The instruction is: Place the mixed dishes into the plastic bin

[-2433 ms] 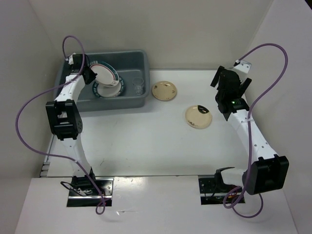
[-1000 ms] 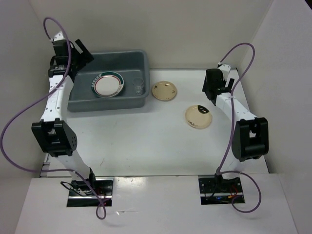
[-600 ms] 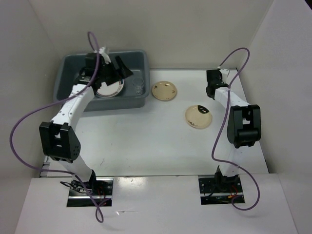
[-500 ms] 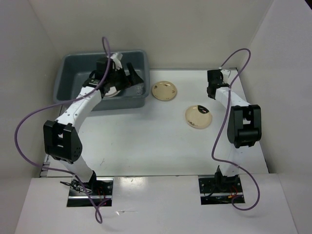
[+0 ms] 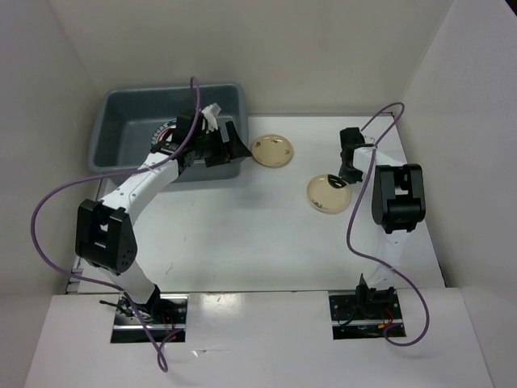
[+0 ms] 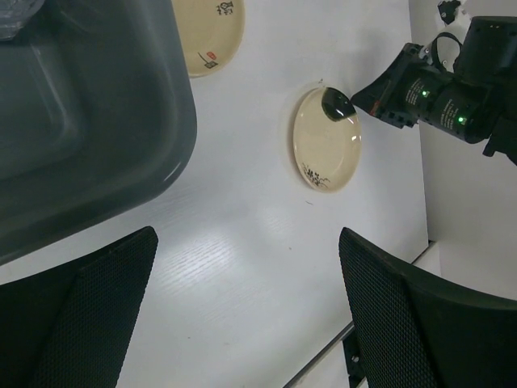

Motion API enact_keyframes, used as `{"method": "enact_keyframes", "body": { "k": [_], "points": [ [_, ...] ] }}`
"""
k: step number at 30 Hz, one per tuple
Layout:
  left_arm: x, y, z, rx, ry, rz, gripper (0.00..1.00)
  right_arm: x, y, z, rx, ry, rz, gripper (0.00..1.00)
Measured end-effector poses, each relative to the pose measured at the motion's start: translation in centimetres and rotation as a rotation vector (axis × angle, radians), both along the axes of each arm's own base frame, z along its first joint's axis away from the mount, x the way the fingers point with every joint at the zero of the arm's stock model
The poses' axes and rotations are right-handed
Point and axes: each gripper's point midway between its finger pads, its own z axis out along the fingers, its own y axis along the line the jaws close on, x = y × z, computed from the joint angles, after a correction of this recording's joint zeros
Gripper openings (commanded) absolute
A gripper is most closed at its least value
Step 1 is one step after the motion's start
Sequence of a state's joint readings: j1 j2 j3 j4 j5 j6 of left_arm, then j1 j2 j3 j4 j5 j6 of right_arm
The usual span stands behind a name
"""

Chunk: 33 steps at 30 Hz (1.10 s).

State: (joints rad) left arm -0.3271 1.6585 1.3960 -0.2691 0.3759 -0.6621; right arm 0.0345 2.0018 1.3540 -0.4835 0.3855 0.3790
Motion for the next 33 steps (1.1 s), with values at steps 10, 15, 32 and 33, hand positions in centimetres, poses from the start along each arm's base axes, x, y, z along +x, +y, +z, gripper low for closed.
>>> {"method": "enact_keyframes", "body": {
  "k": [10, 15, 32, 33],
  "points": [
    [-0.7, 0.3, -0.3, 0.003, -0.001, 0.007, 1.00, 0.3, 1.9, -0.2, 0.110, -0.006, 0.041, 0.01],
    [-1.3, 0.0, -0.7, 0.005, 0.009, 0.004, 1.00, -0.8, 3.7, -0.1, 0.203, 0.012, 0.071, 0.01],
    [-6.9, -4.3, -5.3, 0.123, 0.068, -0.161, 0.84, -10.3, 21.1, 0.7, 0.502, 0.286, 0.458, 0.08],
    [-7.2, -3.7, -6.3, 0.150, 0.087, -0.149, 0.84, -9.8, 21.1, 1.1, 0.502, 0.275, 0.457, 0.12]
  ]
}}
